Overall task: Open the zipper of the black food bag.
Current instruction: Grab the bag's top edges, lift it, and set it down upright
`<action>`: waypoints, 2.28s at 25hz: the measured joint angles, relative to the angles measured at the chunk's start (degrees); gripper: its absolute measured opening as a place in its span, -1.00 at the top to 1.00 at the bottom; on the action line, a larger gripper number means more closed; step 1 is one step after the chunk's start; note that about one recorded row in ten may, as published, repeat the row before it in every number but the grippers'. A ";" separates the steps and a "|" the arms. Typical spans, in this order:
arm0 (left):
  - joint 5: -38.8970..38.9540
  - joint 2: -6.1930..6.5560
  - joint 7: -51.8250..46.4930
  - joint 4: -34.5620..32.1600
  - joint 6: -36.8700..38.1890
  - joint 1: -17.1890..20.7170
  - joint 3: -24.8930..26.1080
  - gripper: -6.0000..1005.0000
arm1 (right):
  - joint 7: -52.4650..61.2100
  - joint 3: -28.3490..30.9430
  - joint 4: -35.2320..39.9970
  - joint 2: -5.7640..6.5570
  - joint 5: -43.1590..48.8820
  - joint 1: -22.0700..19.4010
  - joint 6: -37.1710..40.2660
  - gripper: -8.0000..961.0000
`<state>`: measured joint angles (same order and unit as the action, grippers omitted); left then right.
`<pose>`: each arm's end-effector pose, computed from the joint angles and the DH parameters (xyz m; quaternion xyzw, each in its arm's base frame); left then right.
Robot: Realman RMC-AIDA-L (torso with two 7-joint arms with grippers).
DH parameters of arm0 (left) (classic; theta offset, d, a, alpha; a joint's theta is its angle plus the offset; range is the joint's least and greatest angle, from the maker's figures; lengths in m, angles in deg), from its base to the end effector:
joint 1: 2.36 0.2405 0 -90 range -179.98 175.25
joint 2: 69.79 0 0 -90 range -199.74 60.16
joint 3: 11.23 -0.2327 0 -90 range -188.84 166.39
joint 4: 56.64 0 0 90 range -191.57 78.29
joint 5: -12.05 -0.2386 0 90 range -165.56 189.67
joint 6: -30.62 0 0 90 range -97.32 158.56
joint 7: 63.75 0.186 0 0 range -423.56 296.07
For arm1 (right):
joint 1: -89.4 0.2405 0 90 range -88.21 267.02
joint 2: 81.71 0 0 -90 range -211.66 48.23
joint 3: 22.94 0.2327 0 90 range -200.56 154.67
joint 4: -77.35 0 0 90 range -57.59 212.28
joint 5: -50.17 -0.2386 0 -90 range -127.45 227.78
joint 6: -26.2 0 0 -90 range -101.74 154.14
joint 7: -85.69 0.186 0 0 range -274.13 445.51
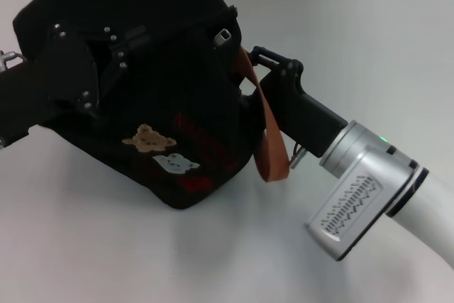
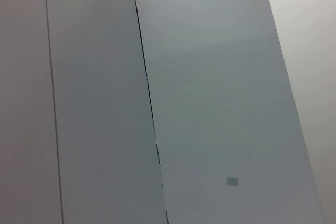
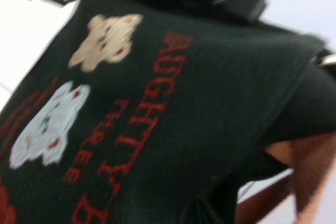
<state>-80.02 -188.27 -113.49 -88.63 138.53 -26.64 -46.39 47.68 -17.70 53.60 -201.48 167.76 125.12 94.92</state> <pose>-0.2195 0.3149 0.0302 -0.8670 0.0111 -0.4440 0.2260 0.1655 0.3296 -0.1560 -0.8321 -0.2195 0.2314 0.4539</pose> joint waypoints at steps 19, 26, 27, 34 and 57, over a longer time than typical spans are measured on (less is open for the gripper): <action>0.51 0.14 0.85 1.47 -2.62 0.57 4.77 0.95 | 50.36 -0.11 17.68 0.40 3.71 -3.25 8.71 0.09; 0.18 0.12 1.04 1.49 -3.77 0.07 4.14 0.95 | 71.35 -0.15 26.26 0.55 4.45 -2.98 18.77 0.09; 0.18 0.12 1.04 1.49 -3.77 0.07 4.14 0.95 | 71.35 -0.15 26.26 0.55 4.45 -2.98 18.77 0.09; 0.17 0.04 1.67 1.49 -3.73 -0.05 2.92 0.95 | 90.76 -9.77 35.03 0.66 4.55 4.55 19.56 0.11; 0.57 0.10 3.99 3.08 -0.69 0.06 3.43 0.95 | 96.27 -26.83 28.22 0.17 4.18 9.44 13.68 0.11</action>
<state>-79.45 -188.17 -109.50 -85.55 137.84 -26.59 -42.96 143.95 -44.53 81.83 -201.31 171.94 134.56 108.60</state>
